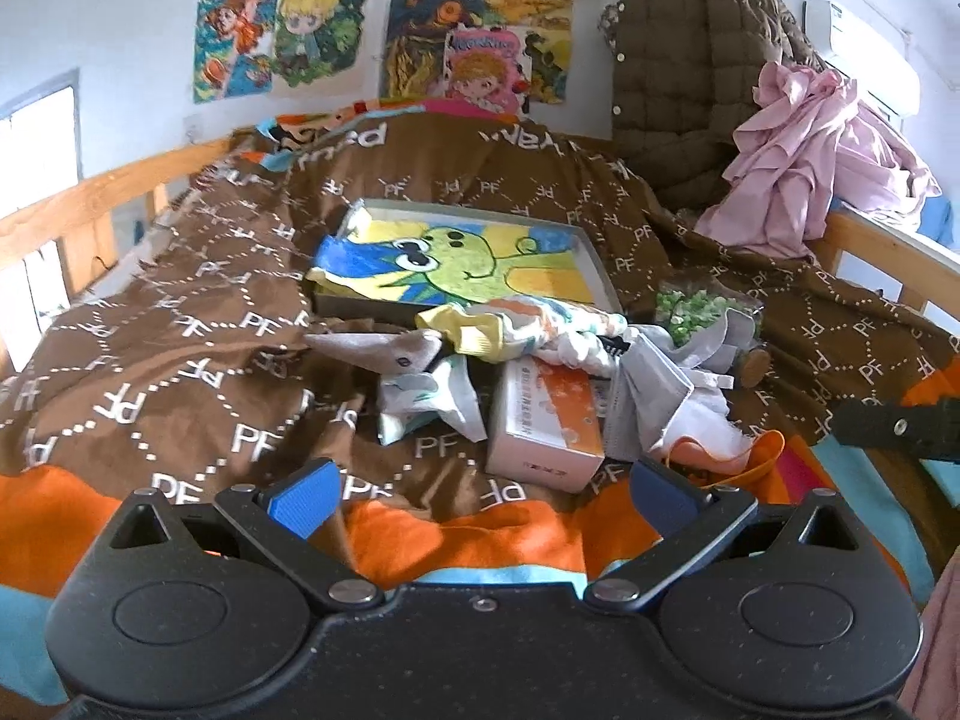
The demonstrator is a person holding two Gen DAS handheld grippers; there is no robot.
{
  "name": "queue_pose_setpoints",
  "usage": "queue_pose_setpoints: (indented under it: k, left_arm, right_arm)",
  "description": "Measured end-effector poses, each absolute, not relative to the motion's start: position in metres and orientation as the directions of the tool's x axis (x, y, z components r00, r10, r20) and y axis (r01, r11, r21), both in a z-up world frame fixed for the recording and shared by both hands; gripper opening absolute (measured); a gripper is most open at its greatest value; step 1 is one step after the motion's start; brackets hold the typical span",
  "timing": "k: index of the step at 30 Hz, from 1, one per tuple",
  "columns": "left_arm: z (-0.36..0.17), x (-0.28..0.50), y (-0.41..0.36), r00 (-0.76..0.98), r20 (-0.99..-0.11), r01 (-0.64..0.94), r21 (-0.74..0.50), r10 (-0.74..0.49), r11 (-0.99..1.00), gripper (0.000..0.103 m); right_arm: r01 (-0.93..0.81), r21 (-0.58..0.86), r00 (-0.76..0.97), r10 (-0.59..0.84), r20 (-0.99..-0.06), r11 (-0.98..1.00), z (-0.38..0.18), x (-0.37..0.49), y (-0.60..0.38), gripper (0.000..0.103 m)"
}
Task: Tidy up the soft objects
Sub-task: 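Grasp the white mask packet with the left gripper while the right gripper grasps the orange strap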
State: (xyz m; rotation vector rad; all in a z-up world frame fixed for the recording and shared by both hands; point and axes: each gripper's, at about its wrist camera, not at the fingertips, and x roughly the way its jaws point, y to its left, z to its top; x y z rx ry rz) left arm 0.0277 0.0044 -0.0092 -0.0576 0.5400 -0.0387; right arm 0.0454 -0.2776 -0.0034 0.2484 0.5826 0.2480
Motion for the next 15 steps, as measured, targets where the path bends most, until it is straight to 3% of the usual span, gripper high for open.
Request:
queue_pose_setpoints:
  k: [10,15]
  left_arm:
    - [-0.010,0.085,-0.005,0.837,-0.512,0.126,-0.167,-0.195,0.978,0.102]
    - [-0.018,0.124,-0.021,0.817,-0.510,0.159,-0.248,-0.268,0.956,0.102]
  right_arm:
    - [-0.141,0.321,0.725,0.318,-0.611,0.937,-0.018,0.108,-0.299,0.102]
    - [-0.118,0.341,0.714,0.318,-0.624,0.933,-0.027,0.133,-0.310,0.097]
